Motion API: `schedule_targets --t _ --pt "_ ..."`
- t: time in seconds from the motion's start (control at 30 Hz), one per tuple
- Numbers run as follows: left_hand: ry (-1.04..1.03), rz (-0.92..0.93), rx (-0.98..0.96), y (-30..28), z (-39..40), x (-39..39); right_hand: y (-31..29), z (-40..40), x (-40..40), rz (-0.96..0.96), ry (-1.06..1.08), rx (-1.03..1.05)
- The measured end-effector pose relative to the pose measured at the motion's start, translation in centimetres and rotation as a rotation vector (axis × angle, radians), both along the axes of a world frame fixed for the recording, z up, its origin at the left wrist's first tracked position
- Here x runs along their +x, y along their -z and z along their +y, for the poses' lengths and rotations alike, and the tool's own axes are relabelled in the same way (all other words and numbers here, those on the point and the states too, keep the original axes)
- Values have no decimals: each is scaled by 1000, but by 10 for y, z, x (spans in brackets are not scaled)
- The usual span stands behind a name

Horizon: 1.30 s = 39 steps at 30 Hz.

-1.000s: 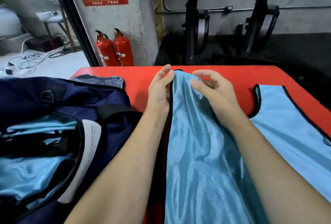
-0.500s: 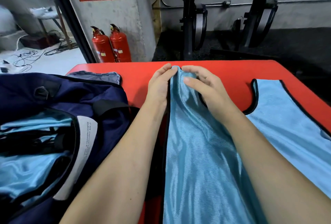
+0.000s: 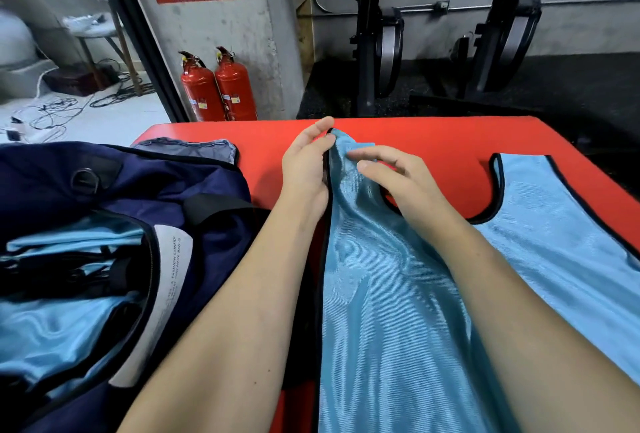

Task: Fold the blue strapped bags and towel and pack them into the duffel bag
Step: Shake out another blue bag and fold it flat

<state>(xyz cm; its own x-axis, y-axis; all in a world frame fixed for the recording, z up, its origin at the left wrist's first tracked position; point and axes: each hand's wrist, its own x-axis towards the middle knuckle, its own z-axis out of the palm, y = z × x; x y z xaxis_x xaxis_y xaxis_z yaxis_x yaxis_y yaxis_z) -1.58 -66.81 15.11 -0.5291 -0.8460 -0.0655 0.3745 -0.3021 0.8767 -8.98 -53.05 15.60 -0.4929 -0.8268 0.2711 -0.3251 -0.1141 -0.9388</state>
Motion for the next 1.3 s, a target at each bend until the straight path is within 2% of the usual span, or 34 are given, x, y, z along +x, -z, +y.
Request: schedule_targets --t 0.13,0.23,0.33,0.5,0.6,0.9,0.97,1.03,1.1,1.17,1.23,1.3 --pt "-1 45 6 0 -4 -1 -5 -6 0 -301 -7 -60" --pt "20 73 27 -1 -5 -3 -12 -6 1 -500 38 -249" --pt "12 88 44 -2 -4 -3 -16 -3 0 -552 24 -316" --pt "22 77 2 0 1 0 -4 -11 -8 -556 85 -37" --pt "-4 56 -16 1 0 0 -5 -8 -9 -599 57 47" --pt "-40 76 -24 4 -6 1 -10 -8 -21 -866 47 -298" --pt "-58 61 -23 3 -8 3 -7 -11 -22 -762 103 -297" --pt "-81 0 -41 5 -11 7 1 -15 -21 -469 228 -192" --pt "-148 -227 -229 11 -16 9 11 -17 -23 -109 368 -44" --pt "-200 -547 -485 17 -19 13 17 -15 -25 170 429 112" --pt "-205 -742 -617 23 -18 17 26 -12 -29 308 422 210" --pt "-235 -827 -701 28 -18 21 36 -12 -29 416 396 293"
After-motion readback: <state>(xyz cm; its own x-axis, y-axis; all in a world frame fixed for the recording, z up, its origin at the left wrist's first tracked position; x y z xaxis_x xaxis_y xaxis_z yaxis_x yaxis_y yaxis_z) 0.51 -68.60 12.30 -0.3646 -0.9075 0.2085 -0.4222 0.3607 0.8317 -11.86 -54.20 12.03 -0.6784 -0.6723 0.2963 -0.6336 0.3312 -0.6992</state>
